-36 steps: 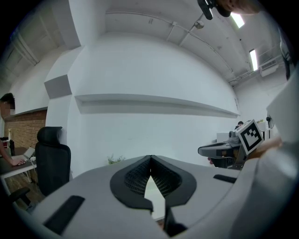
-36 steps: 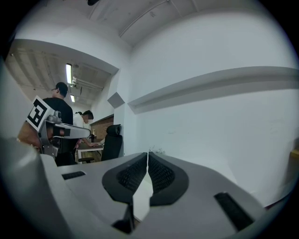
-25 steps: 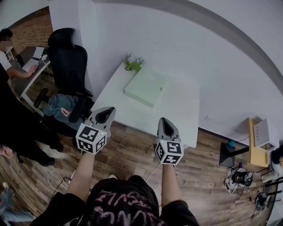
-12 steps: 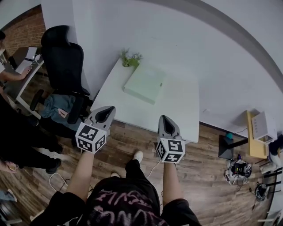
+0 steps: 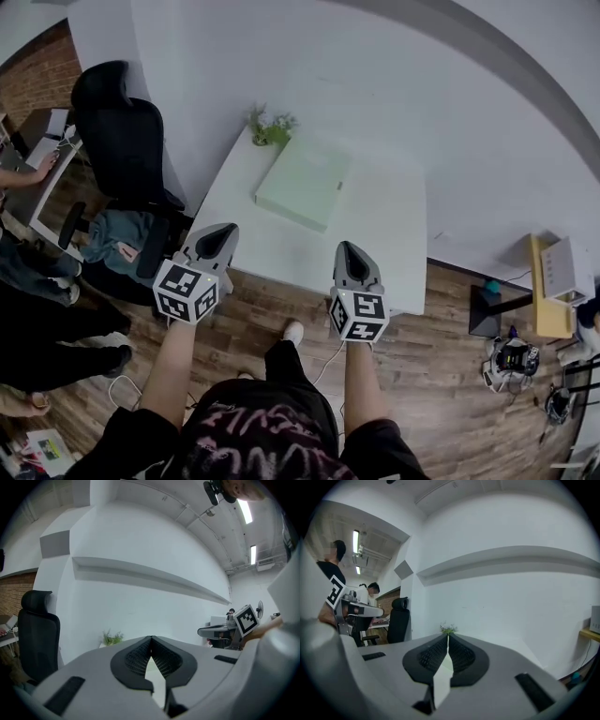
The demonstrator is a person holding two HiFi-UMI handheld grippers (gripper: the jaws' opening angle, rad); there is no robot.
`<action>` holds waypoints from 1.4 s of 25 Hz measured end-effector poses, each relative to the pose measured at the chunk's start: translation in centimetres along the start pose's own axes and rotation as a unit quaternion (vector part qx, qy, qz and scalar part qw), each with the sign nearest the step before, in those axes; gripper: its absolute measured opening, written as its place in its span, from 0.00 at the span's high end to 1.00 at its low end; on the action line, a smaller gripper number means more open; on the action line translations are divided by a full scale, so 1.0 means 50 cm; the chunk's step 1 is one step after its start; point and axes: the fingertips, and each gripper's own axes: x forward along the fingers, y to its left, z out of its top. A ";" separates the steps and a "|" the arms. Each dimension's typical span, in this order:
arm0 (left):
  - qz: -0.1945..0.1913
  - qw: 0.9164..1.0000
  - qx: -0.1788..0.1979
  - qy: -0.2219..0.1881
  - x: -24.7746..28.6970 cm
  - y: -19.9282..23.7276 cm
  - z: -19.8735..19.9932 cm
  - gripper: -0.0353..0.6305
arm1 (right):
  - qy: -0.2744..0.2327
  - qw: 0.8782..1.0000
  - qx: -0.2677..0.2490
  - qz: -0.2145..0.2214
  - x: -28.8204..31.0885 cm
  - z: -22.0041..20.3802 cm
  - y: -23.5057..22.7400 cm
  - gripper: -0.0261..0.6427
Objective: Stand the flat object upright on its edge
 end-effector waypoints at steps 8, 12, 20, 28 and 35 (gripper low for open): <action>0.003 1.000 -0.001 0.021 0.141 0.038 -0.013 0.93 | 0.013 1.000 0.019 -0.003 0.124 -0.012 -0.093 0.92; 0.006 1.000 -0.003 0.026 0.222 0.064 -0.013 0.93 | 0.015 0.999 0.032 -0.004 0.195 -0.013 -0.144 0.92; 0.014 0.999 0.001 0.048 0.385 0.086 -0.006 0.93 | 0.031 0.998 0.048 0.002 0.317 -0.025 -0.246 0.92; 0.018 0.997 0.013 0.069 0.465 0.092 0.001 0.93 | 0.037 0.998 0.049 0.006 0.380 -0.032 -0.296 0.92; 0.015 0.996 0.026 0.079 0.493 0.118 0.004 0.93 | 0.048 0.997 0.063 0.004 0.418 -0.034 -0.301 0.92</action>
